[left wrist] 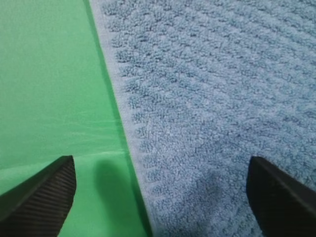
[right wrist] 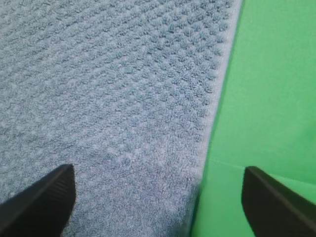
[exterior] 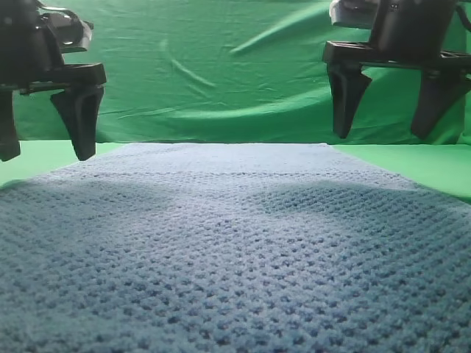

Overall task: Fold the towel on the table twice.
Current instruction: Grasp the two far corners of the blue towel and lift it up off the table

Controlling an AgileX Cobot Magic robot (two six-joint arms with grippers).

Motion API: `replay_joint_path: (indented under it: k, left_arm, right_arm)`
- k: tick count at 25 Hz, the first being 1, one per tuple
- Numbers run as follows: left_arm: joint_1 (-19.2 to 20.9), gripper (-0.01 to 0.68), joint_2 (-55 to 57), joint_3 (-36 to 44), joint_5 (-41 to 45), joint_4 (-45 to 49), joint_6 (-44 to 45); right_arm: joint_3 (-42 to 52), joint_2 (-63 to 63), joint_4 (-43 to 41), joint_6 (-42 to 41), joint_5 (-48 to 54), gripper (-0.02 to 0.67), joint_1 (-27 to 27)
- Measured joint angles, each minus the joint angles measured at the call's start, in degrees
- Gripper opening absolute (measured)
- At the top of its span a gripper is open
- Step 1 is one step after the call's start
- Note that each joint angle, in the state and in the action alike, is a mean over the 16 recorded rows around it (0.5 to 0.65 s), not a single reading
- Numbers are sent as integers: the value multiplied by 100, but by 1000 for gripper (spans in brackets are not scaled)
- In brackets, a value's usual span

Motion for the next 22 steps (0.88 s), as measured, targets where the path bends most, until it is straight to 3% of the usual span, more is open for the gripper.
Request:
replay_joint_path:
  k: [3,6,22]
  left_arm:
    - [0,606,91,-16,-27,-24,-36]
    - [0,643,186,-41,-45,-6,-78]
    - [-63,641,675,-377,57,215,-159]
  right_arm:
    - [-9,98,7,8,-44,593,0]
    - [-17,207,10,16,-69,640,0]
    - [-74,692,8,22,-175,618,0]
